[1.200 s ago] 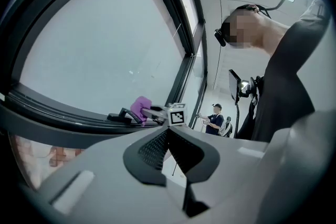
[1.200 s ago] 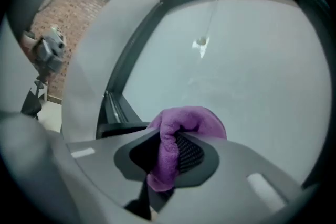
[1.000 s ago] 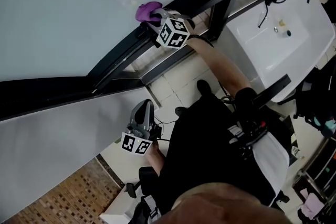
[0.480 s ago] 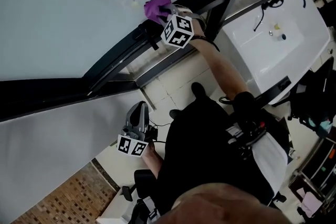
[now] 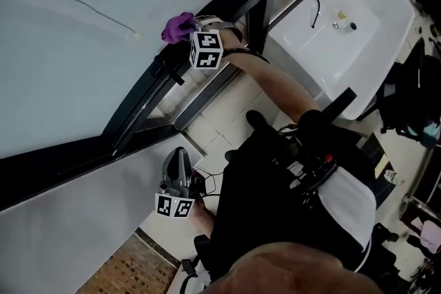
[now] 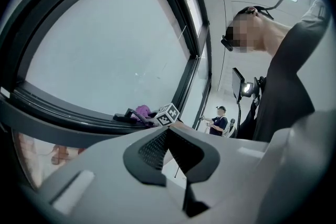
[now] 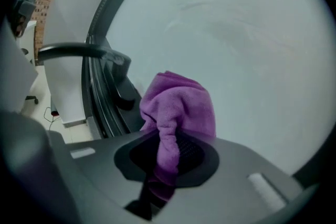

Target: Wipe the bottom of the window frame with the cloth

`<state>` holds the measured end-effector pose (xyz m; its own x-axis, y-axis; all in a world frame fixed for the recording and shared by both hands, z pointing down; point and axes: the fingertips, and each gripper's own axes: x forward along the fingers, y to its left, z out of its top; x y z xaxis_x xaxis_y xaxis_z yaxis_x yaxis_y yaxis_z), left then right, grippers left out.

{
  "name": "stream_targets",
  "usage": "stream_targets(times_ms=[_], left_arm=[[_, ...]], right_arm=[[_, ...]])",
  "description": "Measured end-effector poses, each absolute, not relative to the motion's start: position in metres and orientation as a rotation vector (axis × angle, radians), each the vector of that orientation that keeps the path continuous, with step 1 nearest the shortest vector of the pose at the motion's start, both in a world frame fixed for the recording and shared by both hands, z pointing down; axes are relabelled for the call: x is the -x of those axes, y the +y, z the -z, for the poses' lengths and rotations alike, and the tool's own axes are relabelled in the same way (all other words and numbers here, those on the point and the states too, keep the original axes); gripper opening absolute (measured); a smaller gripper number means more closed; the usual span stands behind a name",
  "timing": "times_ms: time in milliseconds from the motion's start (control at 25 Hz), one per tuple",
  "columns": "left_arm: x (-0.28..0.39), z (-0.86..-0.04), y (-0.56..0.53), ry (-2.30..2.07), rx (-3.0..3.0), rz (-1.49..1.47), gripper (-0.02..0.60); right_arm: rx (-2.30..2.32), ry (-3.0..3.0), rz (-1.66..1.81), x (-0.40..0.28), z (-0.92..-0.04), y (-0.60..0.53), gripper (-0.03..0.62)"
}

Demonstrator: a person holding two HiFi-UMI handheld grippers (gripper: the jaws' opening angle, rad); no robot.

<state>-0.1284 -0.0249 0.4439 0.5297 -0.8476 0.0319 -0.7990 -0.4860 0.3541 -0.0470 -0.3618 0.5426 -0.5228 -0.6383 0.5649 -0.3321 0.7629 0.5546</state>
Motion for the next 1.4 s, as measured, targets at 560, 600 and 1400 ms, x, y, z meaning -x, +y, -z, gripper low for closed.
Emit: stream_targets(times_ms=[560, 600, 1400], left_arm=[[0.117, -0.446, -0.035, -1.328, -2.465, 0.204, 0.0], [0.116, -0.445, -0.034, -1.329, -2.468, 0.207, 0.0], [0.136, -0.448, -0.013, -1.357, -2.442, 0.252, 0.0]], right_arm=[[-1.038, -1.341, 0.578, -0.173, -0.556, -0.493, 0.055], [-1.033, -1.34, 0.573, -0.173, -0.556, -0.494, 0.055], [-0.649, -2.495, 0.214, 0.119, -0.503, -0.308, 0.064]])
